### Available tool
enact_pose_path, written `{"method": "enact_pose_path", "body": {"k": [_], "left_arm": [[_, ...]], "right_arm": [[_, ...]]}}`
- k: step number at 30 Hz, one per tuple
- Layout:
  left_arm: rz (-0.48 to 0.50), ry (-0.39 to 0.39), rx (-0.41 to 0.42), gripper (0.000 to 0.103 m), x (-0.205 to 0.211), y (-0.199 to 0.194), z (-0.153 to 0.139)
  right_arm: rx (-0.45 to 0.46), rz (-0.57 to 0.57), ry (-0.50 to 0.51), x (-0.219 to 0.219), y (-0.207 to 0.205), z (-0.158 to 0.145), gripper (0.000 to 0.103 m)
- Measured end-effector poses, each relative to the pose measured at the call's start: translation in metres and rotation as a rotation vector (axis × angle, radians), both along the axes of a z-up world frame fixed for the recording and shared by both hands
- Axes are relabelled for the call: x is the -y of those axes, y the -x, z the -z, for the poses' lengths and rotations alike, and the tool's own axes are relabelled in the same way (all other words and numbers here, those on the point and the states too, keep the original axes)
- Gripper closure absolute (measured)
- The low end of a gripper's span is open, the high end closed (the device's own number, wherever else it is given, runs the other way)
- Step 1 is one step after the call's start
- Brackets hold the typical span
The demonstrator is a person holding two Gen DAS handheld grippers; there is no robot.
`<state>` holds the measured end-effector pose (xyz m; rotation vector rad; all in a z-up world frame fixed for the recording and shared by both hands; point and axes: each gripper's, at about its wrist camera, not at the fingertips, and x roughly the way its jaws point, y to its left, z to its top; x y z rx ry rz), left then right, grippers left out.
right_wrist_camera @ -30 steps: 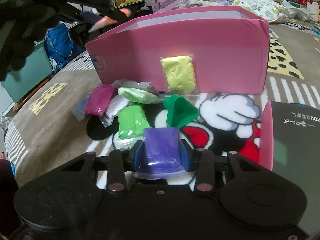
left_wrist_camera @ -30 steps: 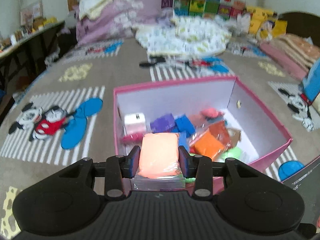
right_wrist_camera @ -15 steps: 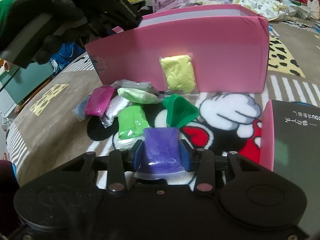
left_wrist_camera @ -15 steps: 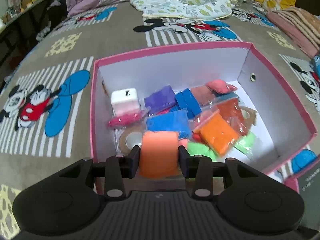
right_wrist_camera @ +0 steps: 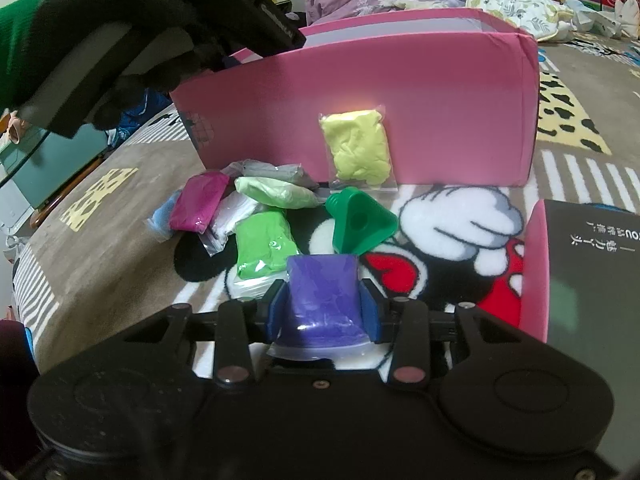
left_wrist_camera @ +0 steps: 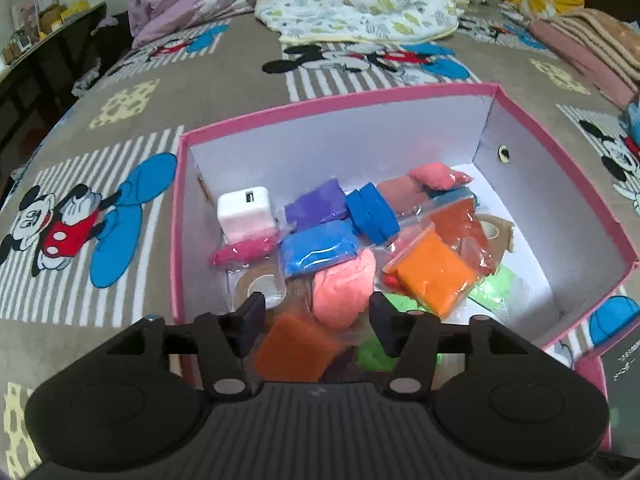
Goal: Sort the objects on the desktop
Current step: 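Hold the purple clay packet in the right gripper above the pile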
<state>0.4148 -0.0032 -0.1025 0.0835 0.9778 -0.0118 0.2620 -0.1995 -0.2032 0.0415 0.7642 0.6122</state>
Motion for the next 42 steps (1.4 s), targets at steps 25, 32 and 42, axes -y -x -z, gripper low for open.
{"method": "enact_pose_path", "body": {"k": [25, 32, 42], "left_arm": [[-0.051, -0.105, 0.333, 0.038, 0.001, 0.196, 0.021], [-0.07, -0.01, 0.362, 0.038, 0.002, 0.206, 0.053], [-0.053, 0.055, 0.281, 0.038, -0.008, 0.208, 0.078]], "right_arm": [[0.047, 0.018, 0.062, -0.011, 0.008, 0.0, 0.062], [0.073, 0.049, 0.095, -0.017, 0.014, 0.001, 0.062], [0.101, 0.106, 0.161, -0.029, 0.023, 0.0, 0.062]]}}
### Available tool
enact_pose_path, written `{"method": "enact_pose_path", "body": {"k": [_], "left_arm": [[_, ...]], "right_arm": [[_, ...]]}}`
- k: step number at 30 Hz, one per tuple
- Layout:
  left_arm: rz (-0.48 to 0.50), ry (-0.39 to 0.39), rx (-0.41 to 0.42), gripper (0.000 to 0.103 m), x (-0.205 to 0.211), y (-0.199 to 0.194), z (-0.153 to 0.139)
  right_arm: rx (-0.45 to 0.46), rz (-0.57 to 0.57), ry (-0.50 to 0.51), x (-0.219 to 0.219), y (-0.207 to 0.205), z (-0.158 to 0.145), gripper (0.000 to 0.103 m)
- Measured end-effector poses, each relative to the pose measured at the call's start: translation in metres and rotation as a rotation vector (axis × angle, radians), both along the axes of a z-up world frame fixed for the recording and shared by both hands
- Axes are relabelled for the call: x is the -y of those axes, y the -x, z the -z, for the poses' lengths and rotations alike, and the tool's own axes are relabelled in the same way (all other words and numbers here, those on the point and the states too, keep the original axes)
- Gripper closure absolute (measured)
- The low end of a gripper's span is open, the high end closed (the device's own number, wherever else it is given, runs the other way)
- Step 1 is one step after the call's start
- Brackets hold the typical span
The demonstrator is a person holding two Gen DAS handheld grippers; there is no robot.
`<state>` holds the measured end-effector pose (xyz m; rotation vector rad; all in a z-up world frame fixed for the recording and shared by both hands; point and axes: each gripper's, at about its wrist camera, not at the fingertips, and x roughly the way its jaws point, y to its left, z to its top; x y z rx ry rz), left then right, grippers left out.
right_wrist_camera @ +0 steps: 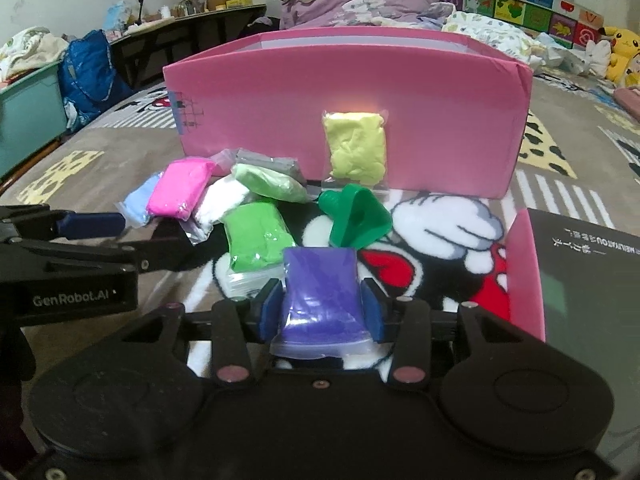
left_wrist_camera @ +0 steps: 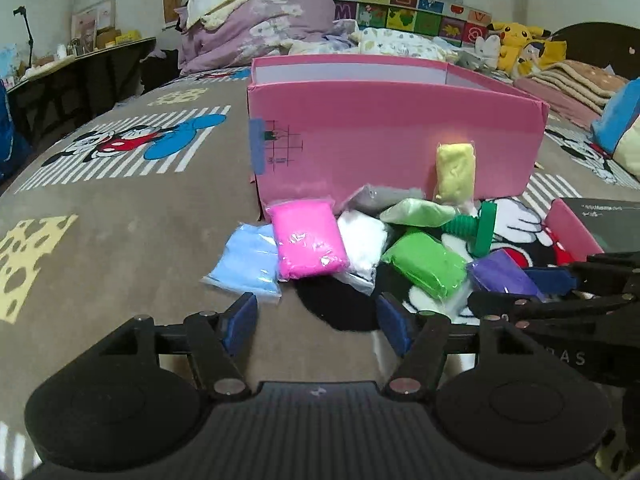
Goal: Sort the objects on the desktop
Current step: 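Hold the purple clay packet in the right gripper above the pile, then carry the purple clay packet with the right gripper into the pink box and release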
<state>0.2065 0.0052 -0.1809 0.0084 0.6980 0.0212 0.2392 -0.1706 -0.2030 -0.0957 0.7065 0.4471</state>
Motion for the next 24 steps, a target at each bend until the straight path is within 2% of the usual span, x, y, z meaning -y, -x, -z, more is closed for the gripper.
{"method": "enact_pose_path", "body": {"k": [11, 14, 17, 24], "left_arm": [[0.03, -0.012, -0.048, 0.036, 0.001, -0.003, 0.007], [0.029, -0.009, -0.05, 0.035, 0.001, -0.004, 0.006], [0.036, -0.014, -0.046, 0.035, 0.001, -0.003, 0.004], [0.037, 0.03, -0.049, 0.035, -0.005, -0.006, 0.003]], "right_arm": [[-0.03, 0.001, 0.073, -0.01, -0.002, -0.007, 0.062], [-0.022, -0.018, 0.094, -0.012, 0.001, -0.009, 0.065], [-0.03, -0.019, 0.091, -0.009, 0.002, -0.012, 0.065], [-0.05, -0.009, 0.035, 0.0, 0.007, -0.026, 0.065]]}}
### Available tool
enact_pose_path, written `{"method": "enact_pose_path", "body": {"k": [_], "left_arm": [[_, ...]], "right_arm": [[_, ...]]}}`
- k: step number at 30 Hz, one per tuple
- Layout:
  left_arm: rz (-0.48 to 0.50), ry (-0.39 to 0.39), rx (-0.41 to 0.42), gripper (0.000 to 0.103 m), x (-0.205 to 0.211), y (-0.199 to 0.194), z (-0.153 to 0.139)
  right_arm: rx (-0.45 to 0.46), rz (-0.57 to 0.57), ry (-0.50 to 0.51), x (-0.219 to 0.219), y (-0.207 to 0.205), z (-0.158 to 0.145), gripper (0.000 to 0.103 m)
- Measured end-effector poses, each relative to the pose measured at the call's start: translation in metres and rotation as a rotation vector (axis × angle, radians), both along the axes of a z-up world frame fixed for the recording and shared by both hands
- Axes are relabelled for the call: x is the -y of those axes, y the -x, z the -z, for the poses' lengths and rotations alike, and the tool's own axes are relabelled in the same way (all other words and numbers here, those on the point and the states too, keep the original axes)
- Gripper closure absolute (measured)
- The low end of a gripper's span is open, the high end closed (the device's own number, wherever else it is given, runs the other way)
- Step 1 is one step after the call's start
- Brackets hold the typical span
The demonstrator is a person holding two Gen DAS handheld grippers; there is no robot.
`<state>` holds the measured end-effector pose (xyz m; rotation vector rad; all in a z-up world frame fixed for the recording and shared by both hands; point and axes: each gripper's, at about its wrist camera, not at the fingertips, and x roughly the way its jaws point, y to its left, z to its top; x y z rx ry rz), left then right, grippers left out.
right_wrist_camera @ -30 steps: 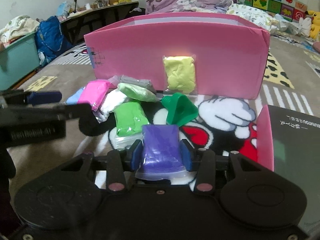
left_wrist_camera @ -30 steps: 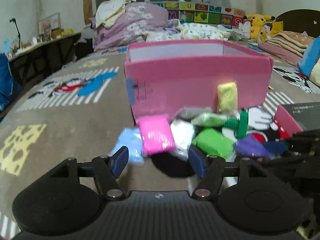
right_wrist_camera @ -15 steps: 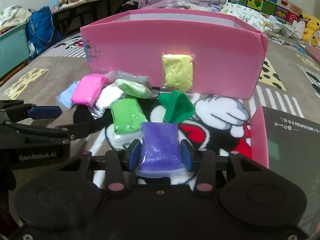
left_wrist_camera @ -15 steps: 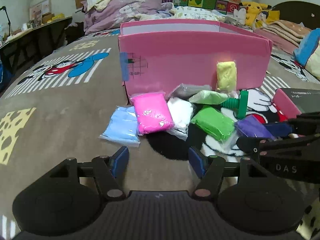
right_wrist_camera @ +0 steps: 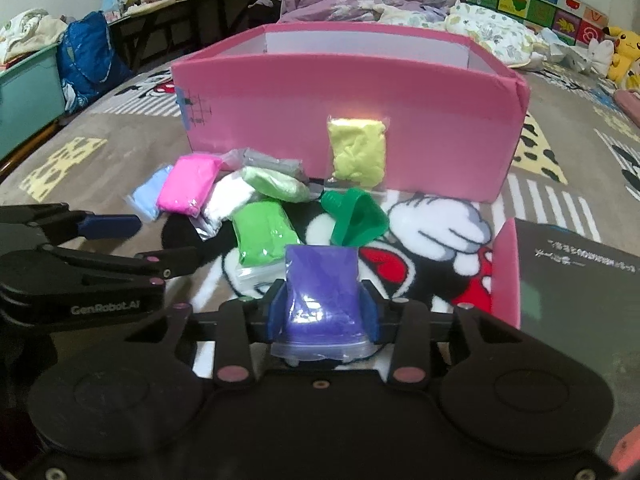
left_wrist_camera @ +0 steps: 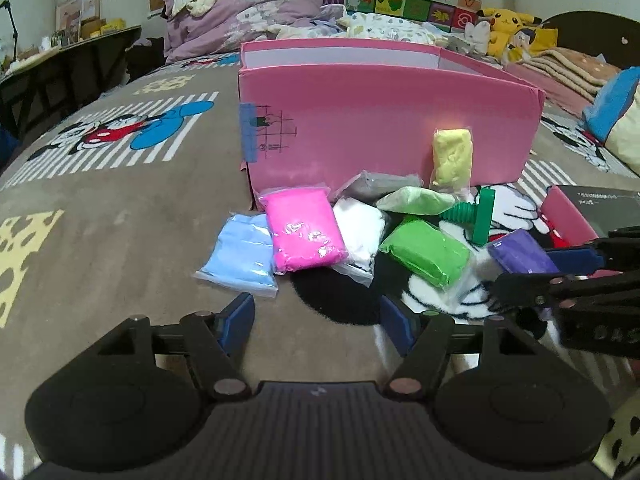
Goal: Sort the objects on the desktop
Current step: 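Carry the purple clay packet with the right gripper into the pink box and release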
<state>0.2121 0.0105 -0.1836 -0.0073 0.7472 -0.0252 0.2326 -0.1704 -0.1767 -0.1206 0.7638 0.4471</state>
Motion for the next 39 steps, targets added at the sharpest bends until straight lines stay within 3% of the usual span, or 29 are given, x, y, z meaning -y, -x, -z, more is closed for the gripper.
{"method": "enact_pose_path", "body": {"k": [14, 25, 39], "left_arm": [[0.03, 0.009, 0.02, 0.035, 0.006, 0.003, -0.007], [0.048, 0.021, 0.023, 0.035, 0.007, 0.003, -0.007], [0.043, 0.089, 0.015, 0.035, -0.008, 0.001, -0.009]], "right_arm": [[0.059, -0.031, -0.054, 0.009, -0.006, -0.065, 0.065], [0.113, -0.014, -0.083, 0.007, -0.067, -0.118, 0.065], [0.094, 0.009, -0.003, -0.003, -0.14, -0.133, 0.065]]}}
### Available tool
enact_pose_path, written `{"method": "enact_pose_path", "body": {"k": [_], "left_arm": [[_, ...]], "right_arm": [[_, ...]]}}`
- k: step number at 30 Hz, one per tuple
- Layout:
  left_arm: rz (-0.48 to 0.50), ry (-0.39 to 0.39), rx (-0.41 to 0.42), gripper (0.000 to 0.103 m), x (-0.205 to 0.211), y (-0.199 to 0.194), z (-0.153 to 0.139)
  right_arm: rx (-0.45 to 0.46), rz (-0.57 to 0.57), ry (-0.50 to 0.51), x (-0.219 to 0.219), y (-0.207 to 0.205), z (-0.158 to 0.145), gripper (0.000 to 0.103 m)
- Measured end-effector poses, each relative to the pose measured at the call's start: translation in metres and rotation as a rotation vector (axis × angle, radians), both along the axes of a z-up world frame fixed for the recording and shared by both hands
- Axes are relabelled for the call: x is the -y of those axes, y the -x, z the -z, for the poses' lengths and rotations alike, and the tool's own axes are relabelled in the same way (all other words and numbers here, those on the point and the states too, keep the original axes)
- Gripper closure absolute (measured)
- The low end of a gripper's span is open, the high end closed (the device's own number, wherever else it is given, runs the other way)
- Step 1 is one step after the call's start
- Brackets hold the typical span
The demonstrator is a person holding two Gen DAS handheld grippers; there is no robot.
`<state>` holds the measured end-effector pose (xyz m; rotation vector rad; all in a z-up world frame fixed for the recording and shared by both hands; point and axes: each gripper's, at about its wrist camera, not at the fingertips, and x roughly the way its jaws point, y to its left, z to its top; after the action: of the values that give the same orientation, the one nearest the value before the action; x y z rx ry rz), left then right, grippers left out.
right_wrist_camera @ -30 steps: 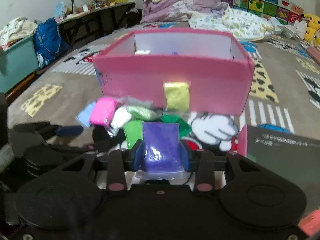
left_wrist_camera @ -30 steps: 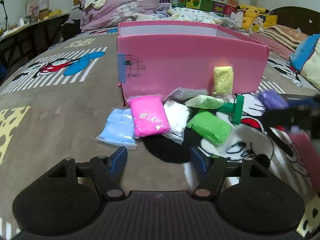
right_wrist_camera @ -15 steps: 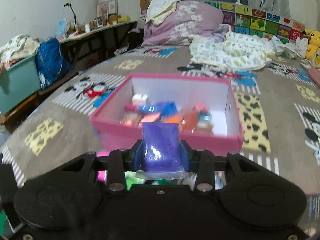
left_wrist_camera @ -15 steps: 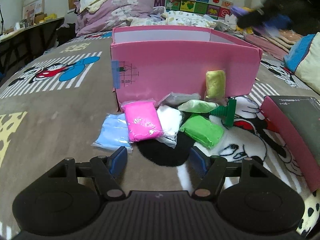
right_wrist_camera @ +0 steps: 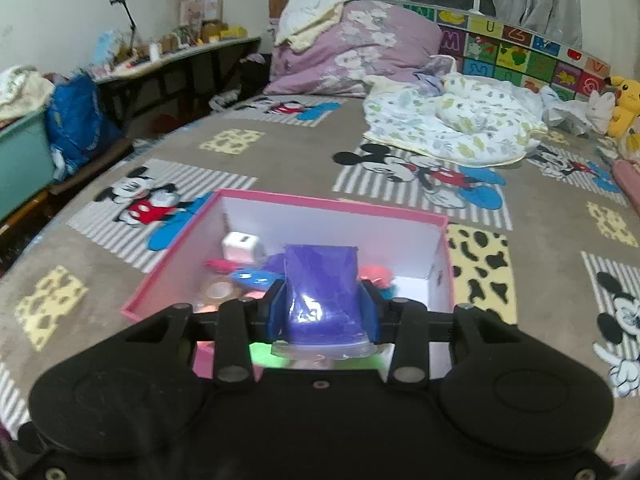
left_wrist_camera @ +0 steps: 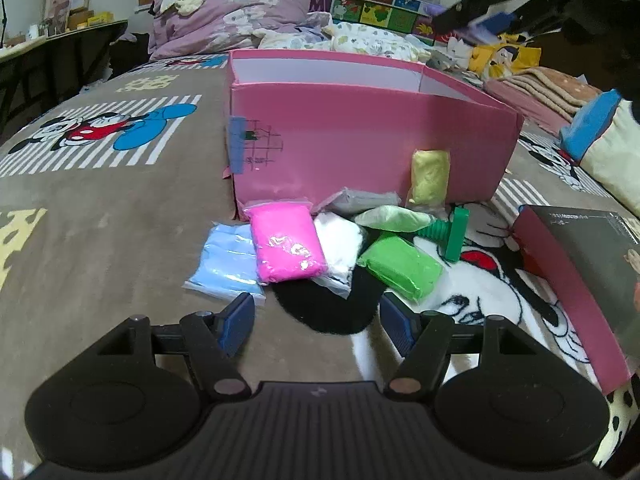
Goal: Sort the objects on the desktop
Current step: 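Carry the purple clay packet with the right gripper into the pink box and release, then move the open right gripper over to the black photo album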
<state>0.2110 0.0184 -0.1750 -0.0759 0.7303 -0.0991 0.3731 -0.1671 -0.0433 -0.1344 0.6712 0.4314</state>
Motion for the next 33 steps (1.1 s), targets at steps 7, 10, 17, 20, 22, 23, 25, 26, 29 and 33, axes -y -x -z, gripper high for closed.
{"method": "enact_pose_path", "body": {"k": [7, 10, 17, 20, 22, 23, 25, 26, 29, 33], "left_arm": [[-0.007, 0.035, -0.016, 0.035, -0.008, -0.003, 0.003], [-0.003, 0.037, -0.017, 0.035, -0.008, -0.004, 0.004], [-0.001, 0.044, -0.019, 0.035, -0.01, -0.006, 0.006], [-0.001, 0.045, -0.018, 0.035, -0.011, -0.006, 0.006], [-0.002, 0.045, -0.018, 0.035, -0.011, -0.006, 0.006], [-0.002, 0.045, -0.017, 0.035, -0.011, -0.006, 0.006], [-0.002, 0.043, -0.016, 0.035, -0.01, -0.006, 0.006], [-0.003, 0.041, -0.015, 0.035, -0.01, -0.005, 0.006], [-0.002, 0.037, -0.013, 0.035, -0.01, -0.005, 0.006], [-0.003, 0.034, -0.009, 0.035, -0.01, -0.005, 0.006]], "right_arm": [[-0.079, 0.023, 0.134, -0.01, -0.043, 0.024, 0.065], [-0.107, 0.02, 0.192, -0.015, -0.054, 0.033, 0.065], [-0.188, 0.057, 0.238, -0.015, -0.076, 0.057, 0.065], [-0.207, 0.068, 0.258, -0.014, -0.077, 0.066, 0.063], [-0.212, 0.078, 0.258, -0.011, -0.076, 0.068, 0.057], [-0.21, 0.082, 0.257, -0.01, -0.075, 0.068, 0.053], [-0.204, 0.083, 0.251, -0.008, -0.072, 0.067, 0.05], [-0.201, 0.084, 0.248, -0.007, -0.07, 0.066, 0.049], [-0.181, 0.09, 0.235, -0.005, -0.063, 0.06, 0.044], [-0.138, 0.11, 0.237, -0.004, -0.049, 0.051, 0.034]]}}
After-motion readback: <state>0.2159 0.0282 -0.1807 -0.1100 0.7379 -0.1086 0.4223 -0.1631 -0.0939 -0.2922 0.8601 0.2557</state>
